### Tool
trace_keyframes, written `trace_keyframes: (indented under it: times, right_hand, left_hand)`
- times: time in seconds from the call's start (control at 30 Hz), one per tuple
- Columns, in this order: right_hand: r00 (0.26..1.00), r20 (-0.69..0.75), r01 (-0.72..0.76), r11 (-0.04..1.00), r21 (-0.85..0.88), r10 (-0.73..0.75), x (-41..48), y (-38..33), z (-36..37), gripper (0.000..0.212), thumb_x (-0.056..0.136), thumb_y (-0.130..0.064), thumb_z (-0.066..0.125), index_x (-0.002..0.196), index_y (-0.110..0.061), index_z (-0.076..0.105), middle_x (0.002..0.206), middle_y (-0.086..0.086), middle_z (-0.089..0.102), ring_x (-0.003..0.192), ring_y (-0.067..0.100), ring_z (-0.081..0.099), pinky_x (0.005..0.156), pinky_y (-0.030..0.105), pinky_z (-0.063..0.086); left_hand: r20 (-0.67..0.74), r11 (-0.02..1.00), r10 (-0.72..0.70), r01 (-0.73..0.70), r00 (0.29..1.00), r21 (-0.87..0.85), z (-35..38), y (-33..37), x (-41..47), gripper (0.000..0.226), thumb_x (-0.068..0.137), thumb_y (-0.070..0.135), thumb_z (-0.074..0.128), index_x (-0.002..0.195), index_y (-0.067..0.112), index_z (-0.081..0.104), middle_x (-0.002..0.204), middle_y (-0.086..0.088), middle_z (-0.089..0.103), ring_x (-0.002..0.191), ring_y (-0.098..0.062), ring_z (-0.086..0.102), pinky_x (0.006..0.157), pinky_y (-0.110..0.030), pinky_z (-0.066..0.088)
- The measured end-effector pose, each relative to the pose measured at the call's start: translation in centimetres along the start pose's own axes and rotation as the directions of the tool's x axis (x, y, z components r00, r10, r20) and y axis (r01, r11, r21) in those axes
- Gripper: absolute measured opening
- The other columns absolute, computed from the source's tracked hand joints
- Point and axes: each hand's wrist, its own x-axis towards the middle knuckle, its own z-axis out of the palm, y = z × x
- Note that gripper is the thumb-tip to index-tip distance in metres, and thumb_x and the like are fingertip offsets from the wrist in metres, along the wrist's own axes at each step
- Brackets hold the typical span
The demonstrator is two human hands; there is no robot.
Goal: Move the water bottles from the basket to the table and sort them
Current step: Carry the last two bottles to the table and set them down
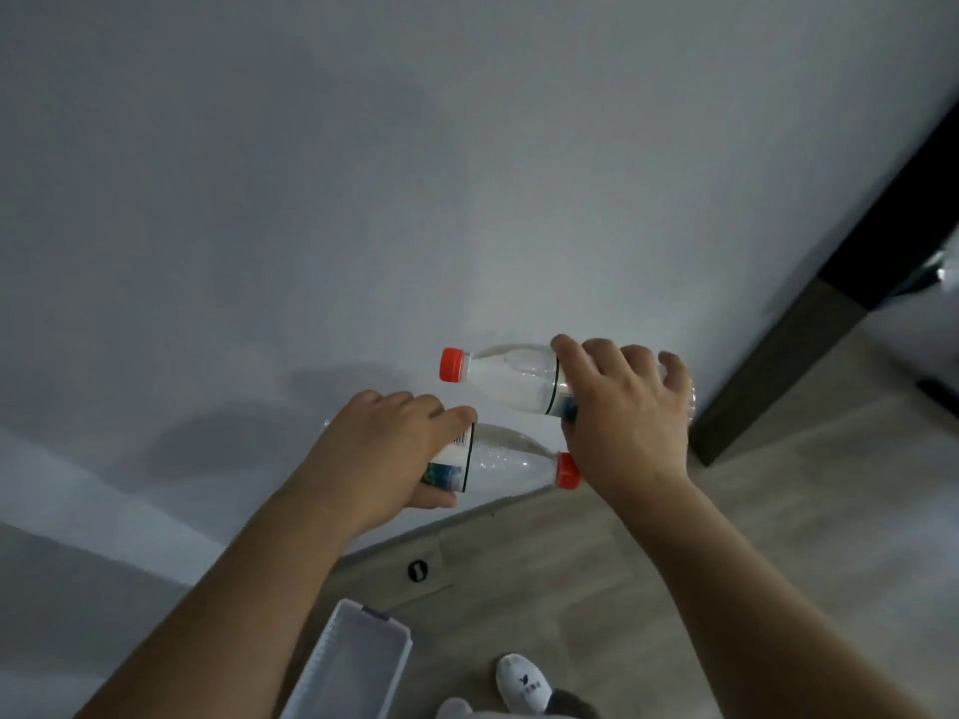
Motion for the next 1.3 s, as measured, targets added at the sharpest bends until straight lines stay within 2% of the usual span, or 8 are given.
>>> trace_keyframes:
  times: [0.13, 0.3, 0.5, 0.67, 0.93, 1.03, 1.17, 1.3]
  right_hand:
    - [0.985, -0.020, -0.170, 0.984, -0.046, 0.170, -3.3, 1.9, -1.6, 0.065, 0.077, -0.017, 0.078, 0.136, -0.029, 0.052, 0.116, -0.001, 0.066, 0.105, 0.034, 0.061, 0.104, 0.061, 0.040]
    - [0.930, 0.018, -0.364, 0.925, -0.108, 0.368, -8.0, 5.6, -4.1, 0.071, 0.082, -0.033, 0.081, 0.144, -0.032, 0.046, 0.129, 0.000, 0.063, 0.119, 0.033, 0.058, 0.111, 0.061, 0.034]
    - [0.805, -0.085, -0.592, 0.783, -0.191, 0.588, -14.2, 11.7, -6.6, 0.068, 0.078, -0.027, 0.082, 0.140, -0.029, 0.052, 0.125, 0.003, 0.066, 0.115, 0.036, 0.061, 0.106, 0.060, 0.038]
    - [0.679, -0.194, -0.734, 0.641, -0.226, 0.708, -19.8, 18.4, -8.0, 0.064, 0.073, -0.018, 0.077, 0.133, -0.028, 0.059, 0.117, 0.001, 0.069, 0.103, 0.037, 0.064, 0.100, 0.055, 0.041]
    - [0.526, -0.237, -0.846, 0.476, -0.239, 0.816, -28.5, 32.2, -10.5, 0.065, 0.075, -0.017, 0.075, 0.136, -0.028, 0.057, 0.119, 0.001, 0.069, 0.105, 0.037, 0.064, 0.100, 0.058, 0.041]
    - [0.498, -0.245, -0.860, 0.438, -0.260, 0.832, -30.9, 37.4, -12.1, 0.065, 0.077, -0.020, 0.075, 0.138, -0.030, 0.054, 0.122, 0.001, 0.069, 0.108, 0.035, 0.063, 0.101, 0.057, 0.041]
    - [0.477, -0.270, -0.871, 0.407, -0.276, 0.837, -33.3, 43.9, -13.8, 0.064, 0.078, -0.019, 0.075, 0.139, -0.028, 0.054, 0.122, 0.002, 0.069, 0.107, 0.036, 0.063, 0.100, 0.057, 0.042]
    - [0.448, -0.303, -0.886, 0.372, -0.277, 0.841, -34.6, 49.6, -14.4, 0.065, 0.078, -0.019, 0.078, 0.138, -0.026, 0.056, 0.122, 0.005, 0.070, 0.105, 0.037, 0.065, 0.099, 0.055, 0.044]
  left_hand:
    - [-0.005, 0.986, 0.168, -0.168, 0.986, -0.013, -0.3, 1.6, 1.9, 0.079, 0.081, 0.061, 0.075, 0.147, 0.037, 0.040, 0.125, 0.010, 0.061, 0.107, -0.016, 0.058, 0.092, -0.036, 0.043]
    - [0.005, 0.928, 0.372, -0.372, 0.928, 0.019, -0.7, 6.1, 4.9, 0.081, 0.084, 0.064, 0.071, 0.150, 0.037, 0.033, 0.135, 0.012, 0.057, 0.116, -0.013, 0.056, 0.098, -0.034, 0.042]
    - [-0.006, 0.803, 0.595, -0.594, 0.804, 0.050, -1.0, 14.6, 9.2, 0.080, 0.085, 0.061, 0.070, 0.151, 0.034, 0.035, 0.133, 0.009, 0.059, 0.115, -0.015, 0.057, 0.095, -0.032, 0.045]
    - [0.005, 0.677, 0.734, -0.733, 0.679, 0.067, -1.2, 23.8, 12.8, 0.076, 0.081, 0.060, 0.074, 0.145, 0.034, 0.043, 0.123, 0.009, 0.060, 0.109, -0.017, 0.059, 0.087, -0.032, 0.043]
    - [0.002, 0.531, 0.845, -0.838, 0.535, 0.125, -1.1, 41.6, 18.2, 0.074, 0.081, 0.066, 0.069, 0.143, 0.037, 0.040, 0.120, 0.012, 0.058, 0.111, -0.014, 0.058, 0.089, -0.035, 0.045]
    - [0.004, 0.500, 0.864, -0.858, 0.504, 0.115, -1.4, 48.0, 20.3, 0.075, 0.079, 0.066, 0.070, 0.142, 0.036, 0.041, 0.116, 0.011, 0.059, 0.108, -0.015, 0.060, 0.090, -0.037, 0.047]
    - [-0.018, 0.462, 0.886, -0.879, 0.463, 0.119, -1.2, 55.1, 23.0, 0.075, 0.071, 0.066, 0.075, 0.134, 0.035, 0.045, 0.104, 0.011, 0.062, 0.096, -0.016, 0.064, 0.079, -0.037, 0.048]
    - [-0.022, 0.412, 0.910, -0.903, 0.413, 0.124, -1.5, 60.7, 26.1, 0.074, 0.074, 0.068, 0.072, 0.136, 0.036, 0.044, 0.107, 0.012, 0.060, 0.098, -0.015, 0.062, 0.080, -0.036, 0.047]
